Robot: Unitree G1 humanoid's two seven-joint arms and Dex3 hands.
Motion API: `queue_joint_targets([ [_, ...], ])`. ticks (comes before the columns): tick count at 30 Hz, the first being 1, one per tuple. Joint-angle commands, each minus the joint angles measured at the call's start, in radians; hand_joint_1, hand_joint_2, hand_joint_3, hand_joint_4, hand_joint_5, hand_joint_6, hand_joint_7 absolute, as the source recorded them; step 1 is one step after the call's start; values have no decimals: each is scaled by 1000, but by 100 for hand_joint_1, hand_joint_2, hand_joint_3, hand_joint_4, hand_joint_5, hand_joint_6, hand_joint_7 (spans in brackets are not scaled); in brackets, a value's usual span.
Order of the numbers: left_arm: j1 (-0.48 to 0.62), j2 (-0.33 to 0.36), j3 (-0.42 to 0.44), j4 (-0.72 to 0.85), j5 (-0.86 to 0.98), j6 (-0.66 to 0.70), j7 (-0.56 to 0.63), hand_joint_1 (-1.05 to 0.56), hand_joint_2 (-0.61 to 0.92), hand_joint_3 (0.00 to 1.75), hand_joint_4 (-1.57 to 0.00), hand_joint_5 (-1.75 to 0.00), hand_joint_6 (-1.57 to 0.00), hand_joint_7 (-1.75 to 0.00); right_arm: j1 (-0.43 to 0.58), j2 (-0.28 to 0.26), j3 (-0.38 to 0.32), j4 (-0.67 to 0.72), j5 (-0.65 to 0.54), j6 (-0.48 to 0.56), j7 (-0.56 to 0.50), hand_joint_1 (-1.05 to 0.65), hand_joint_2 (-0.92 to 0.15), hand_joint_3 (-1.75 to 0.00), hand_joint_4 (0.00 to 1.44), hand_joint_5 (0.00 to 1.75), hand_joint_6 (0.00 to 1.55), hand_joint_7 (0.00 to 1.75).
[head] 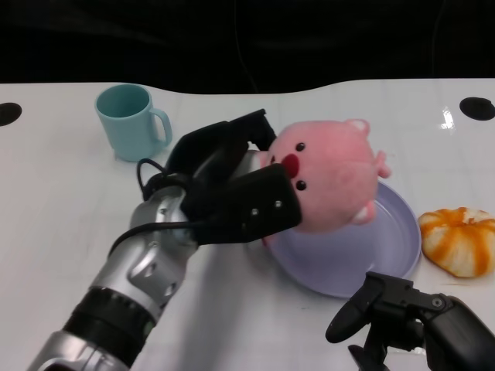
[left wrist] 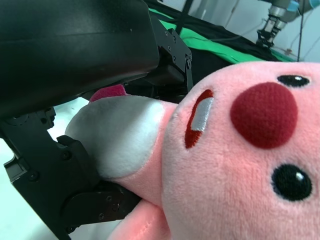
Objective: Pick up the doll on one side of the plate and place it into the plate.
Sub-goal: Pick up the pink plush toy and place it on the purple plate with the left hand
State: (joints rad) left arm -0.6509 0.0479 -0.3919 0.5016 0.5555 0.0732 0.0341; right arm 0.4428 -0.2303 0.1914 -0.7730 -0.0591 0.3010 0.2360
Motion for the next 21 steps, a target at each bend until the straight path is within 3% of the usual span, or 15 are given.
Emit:
queue_joint_targets([
  [1, -59, -29, -21, 18, 16, 58, -30, -23, 38, 131, -98, -175, -77, -175, 16, -14, 5, -27, -9, -5, 0, -12, -63, -91, 61, 161, 58, 125],
  [4, -86, -65, -47, 39, 30, 99, -45, -22, 44, 116, -94, -175, -73, -175, 27, -23, 15, -43, -20, -3, 2, -12, -61, -94, 62, 160, 59, 124],
  [10, -138, -118, -79, 101, 41, 149, -49, -22, 48, 109, -93, -175, -68, -175, 40, -23, 19, -75, -19, 16, 7, -13, -61, -95, 62, 162, 58, 123],
  [15, -172, -144, -86, 156, 28, 161, -66, -21, 51, 86, -90, -175, -69, -175, 46, -25, 18, -85, -21, 14, 7, -13, -61, -95, 61, 160, 59, 123],
  [17, -182, -150, -84, 168, 16, 168, -97, -24, 66, 51, -76, -170, -80, -88, 49, -25, 17, -88, -19, 16, 7, -12, -60, -97, 62, 160, 59, 122],
  [18, -182, -146, -86, 168, 8, 159, -122, -25, 72, 40, -74, -169, -86, -68, 49, -25, 16, -90, -18, 18, 8, -12, -59, -98, 62, 160, 59, 122],
  [19, -181, -140, -92, 165, 7, 150, -142, -31, 78, 30, -72, -156, -81, -50, 49, -25, 15, -91, -17, 21, 8, -12, -59, -98, 62, 160, 59, 122],
  [21, -182, -119, -120, 146, 23, 157, -202, -44, 88, 16, -47, -115, -65, -24, 48, -26, 12, -91, -15, 22, 10, -12, -59, -99, 62, 160, 59, 122],
])
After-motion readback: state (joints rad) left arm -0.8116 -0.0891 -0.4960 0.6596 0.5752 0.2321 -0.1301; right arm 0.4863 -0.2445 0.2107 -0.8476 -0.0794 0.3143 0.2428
